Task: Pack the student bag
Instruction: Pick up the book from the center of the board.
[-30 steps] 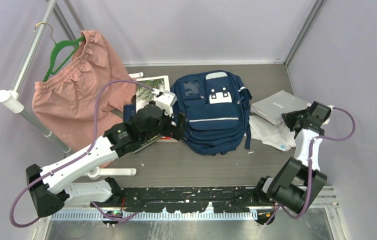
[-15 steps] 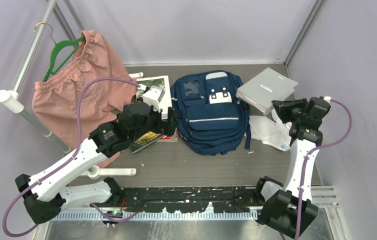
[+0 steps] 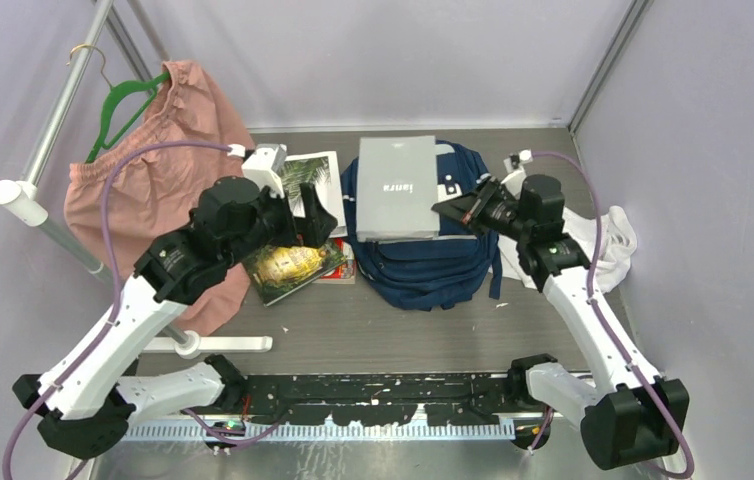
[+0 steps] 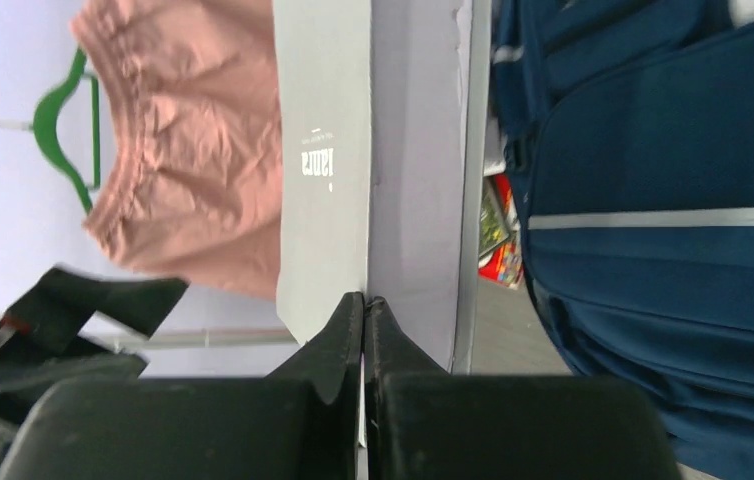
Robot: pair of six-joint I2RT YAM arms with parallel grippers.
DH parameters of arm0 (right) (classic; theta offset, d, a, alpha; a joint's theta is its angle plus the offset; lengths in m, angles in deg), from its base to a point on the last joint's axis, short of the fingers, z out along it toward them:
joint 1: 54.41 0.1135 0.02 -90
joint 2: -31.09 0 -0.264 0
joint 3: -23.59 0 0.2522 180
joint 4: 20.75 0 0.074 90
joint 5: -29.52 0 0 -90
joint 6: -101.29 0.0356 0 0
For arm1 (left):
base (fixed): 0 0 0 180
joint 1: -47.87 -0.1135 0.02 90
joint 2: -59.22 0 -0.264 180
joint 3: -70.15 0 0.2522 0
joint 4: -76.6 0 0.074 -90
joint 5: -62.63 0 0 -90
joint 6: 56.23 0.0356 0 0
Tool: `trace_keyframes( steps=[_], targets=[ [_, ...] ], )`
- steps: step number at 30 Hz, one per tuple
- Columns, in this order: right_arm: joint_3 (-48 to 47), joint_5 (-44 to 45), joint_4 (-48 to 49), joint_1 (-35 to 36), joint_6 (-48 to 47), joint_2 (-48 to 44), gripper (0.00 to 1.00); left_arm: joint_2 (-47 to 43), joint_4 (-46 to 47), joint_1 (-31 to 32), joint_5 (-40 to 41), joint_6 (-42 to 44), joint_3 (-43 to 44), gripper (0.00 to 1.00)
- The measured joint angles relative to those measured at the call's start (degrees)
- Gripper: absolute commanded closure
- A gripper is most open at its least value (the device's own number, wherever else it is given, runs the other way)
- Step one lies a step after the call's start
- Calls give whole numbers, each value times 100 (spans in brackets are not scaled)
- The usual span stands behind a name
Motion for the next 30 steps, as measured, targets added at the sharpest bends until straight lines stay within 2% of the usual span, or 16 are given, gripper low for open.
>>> trace_keyframes(
  steps=[3, 8, 10, 15, 19, 23, 30],
  targets=[
    [437, -365, 452, 192, 35, 33, 99, -72, 79, -459, -605, -221, -540, 0],
    [966, -811, 855, 243, 125, 11, 99, 168, 498, -2245, -2422, -737, -1480, 1],
    [1008, -909, 898, 254, 116, -50, 99, 341, 723, -2629, -3003, -940, -1674, 1],
    [1139, -1226, 1244, 264, 129, -227, 99, 619, 1779, -2708, -4229, -1628, -2253, 0],
    [1290, -1449, 1440, 264, 175, -236, 99, 813, 2736, -2710, -4898, -2402, -2769, 0],
    [1311, -1604, 1530, 264, 240, -238, 99, 863, 3694, -2708, -5283, -3147, -3040, 0],
    [1390, -1993, 2240, 291, 636, -234, 99, 905, 4850, -2708, -5604, -3803, -3161, 2]
  ],
)
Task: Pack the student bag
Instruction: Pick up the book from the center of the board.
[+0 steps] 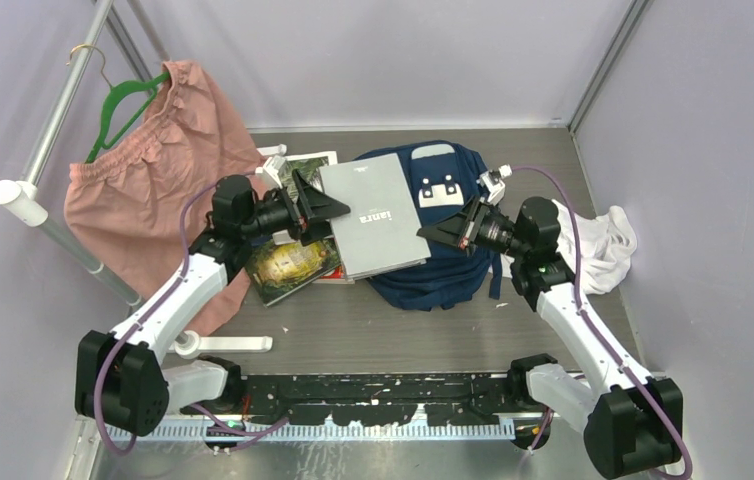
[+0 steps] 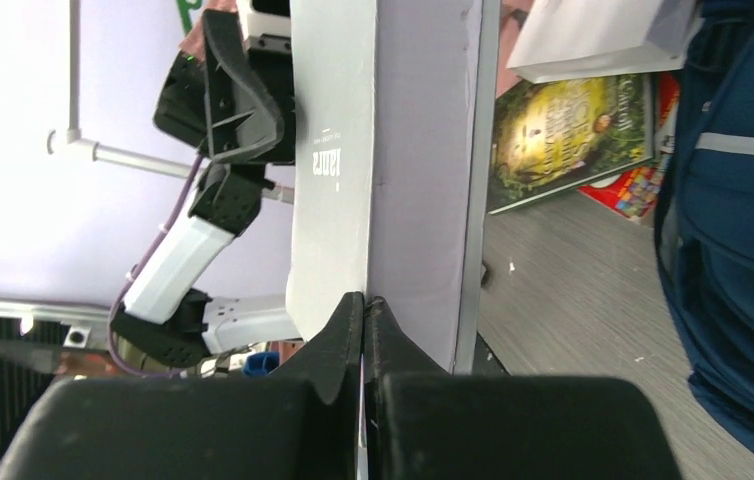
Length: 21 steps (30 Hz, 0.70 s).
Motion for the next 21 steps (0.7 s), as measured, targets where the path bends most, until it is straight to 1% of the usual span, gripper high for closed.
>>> trace_keyframes(
  steps=[3, 8, 10, 11, 12, 13, 14, 15, 17, 18, 20, 21],
  targets=[
    [74, -173, 411, 48, 243, 46, 99, 85, 365, 0, -55, -247, -55, 9],
    [225, -308, 717, 107, 439, 155, 99, 118, 680, 0, -52, -503, -66, 29],
    [284, -313, 737, 116, 483, 188, 99, 116, 763, 0, -44, -553, -66, 40],
    [299, -310, 737, 118, 498, 208, 94, 116, 772, 0, -26, -562, -66, 45],
    [308, -306, 732, 118, 503, 229, 81, 116, 765, 0, -20, -549, -66, 51],
    [310, -293, 713, 118, 507, 243, 54, 116, 745, 0, 2, -544, -63, 56],
    [310, -280, 691, 118, 535, 251, 38, 116, 719, 0, 31, -544, -59, 58],
    [313, -238, 658, 122, 509, 251, 27, 114, 695, 0, 57, -531, -57, 59],
    [319, -140, 531, 122, 509, 232, 8, 111, 621, 0, 127, -503, -48, 60],
    [315, -42, 396, 122, 468, 186, 2, 109, 575, 0, 166, -472, -44, 62],
    [299, 284, -52, 122, 330, 0, 0, 66, 372, 0, 299, -380, -24, 65],
    [293, 629, -461, 122, 291, -210, 0, 20, 260, 0, 376, -332, -13, 66]
  ],
)
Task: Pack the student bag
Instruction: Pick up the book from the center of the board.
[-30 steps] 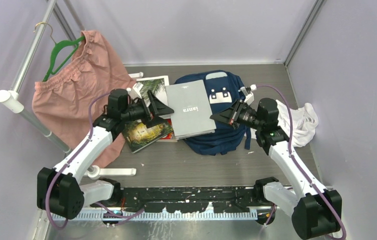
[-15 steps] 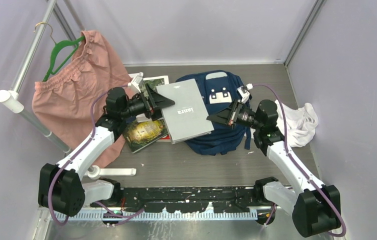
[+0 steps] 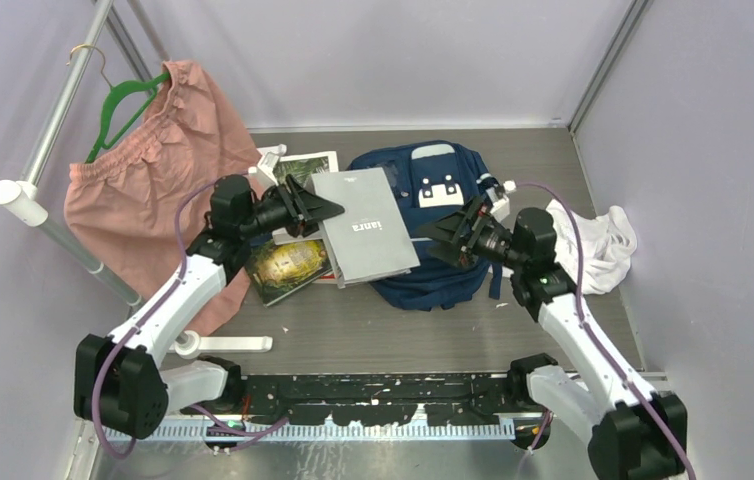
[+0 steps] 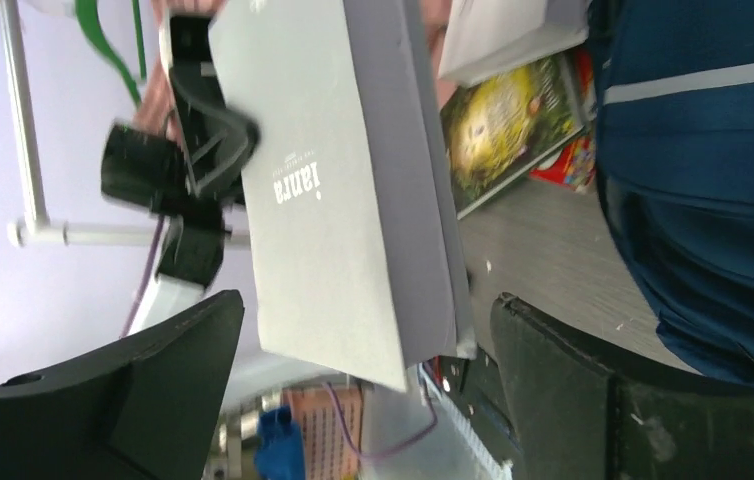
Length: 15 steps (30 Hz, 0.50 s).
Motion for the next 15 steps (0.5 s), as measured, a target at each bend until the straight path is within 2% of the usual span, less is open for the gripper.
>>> trace_keyframes(
  steps=[3, 5, 8, 12, 15],
  targets=[
    [175, 704, -389, 2, 256, -721, 0, -258, -431, 0, 400, 192, 61, 67],
    [590, 1215, -205, 22, 664, -1427, 0, -437, -575, 0, 667, 251, 109, 67],
    [1045, 1735, -142, 175, 1132, -2015, 0, -619, -549, 0, 962, 201, 114, 68],
    [1469, 2542, 164, 688, 1681, -2146, 0, -647, -76, 7, 1283, -136, -96, 69],
    [1591, 3163, 643, 1390, 1915, -1749, 0, -636, 81, 57, 1510, -376, -286, 69]
  ],
)
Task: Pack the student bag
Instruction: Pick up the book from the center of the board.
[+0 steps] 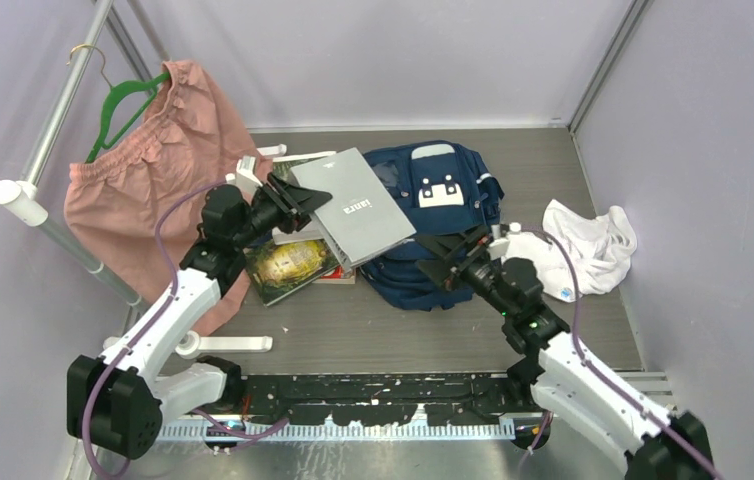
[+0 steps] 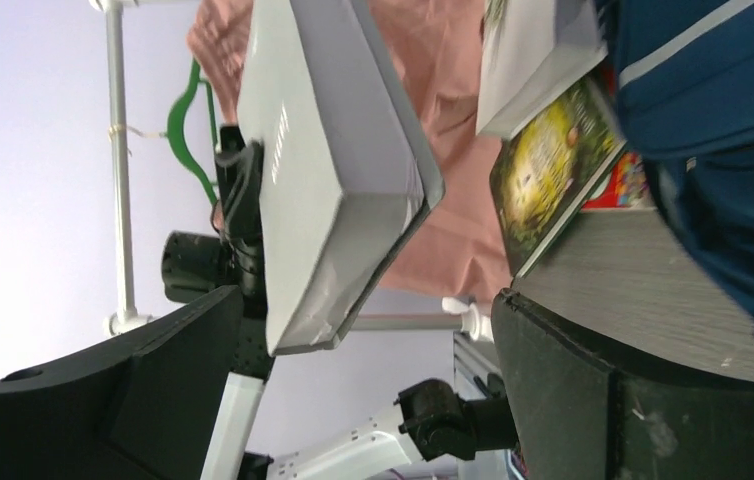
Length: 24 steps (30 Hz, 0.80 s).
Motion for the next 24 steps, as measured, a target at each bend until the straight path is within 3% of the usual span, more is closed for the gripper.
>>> trace_keyframes(
  steps=[5, 8, 14, 24],
  targets=[
    [-33, 632, 1349, 1196, 52, 1405, 0, 33, 149, 153, 232, -173, -26, 70],
    [-39, 942, 2251, 1565, 125, 2194, 0, 37, 162, 170, 385, -138, -26, 70],
    [-59, 1349, 3803, 1742, 162, 3084, 0, 44, 177, 258, 446, -219, -26, 71],
    [-481, 1615, 4413, 1762, 116, 3440, 0, 44, 341, 302, 457, -437, -160, 71]
  ],
)
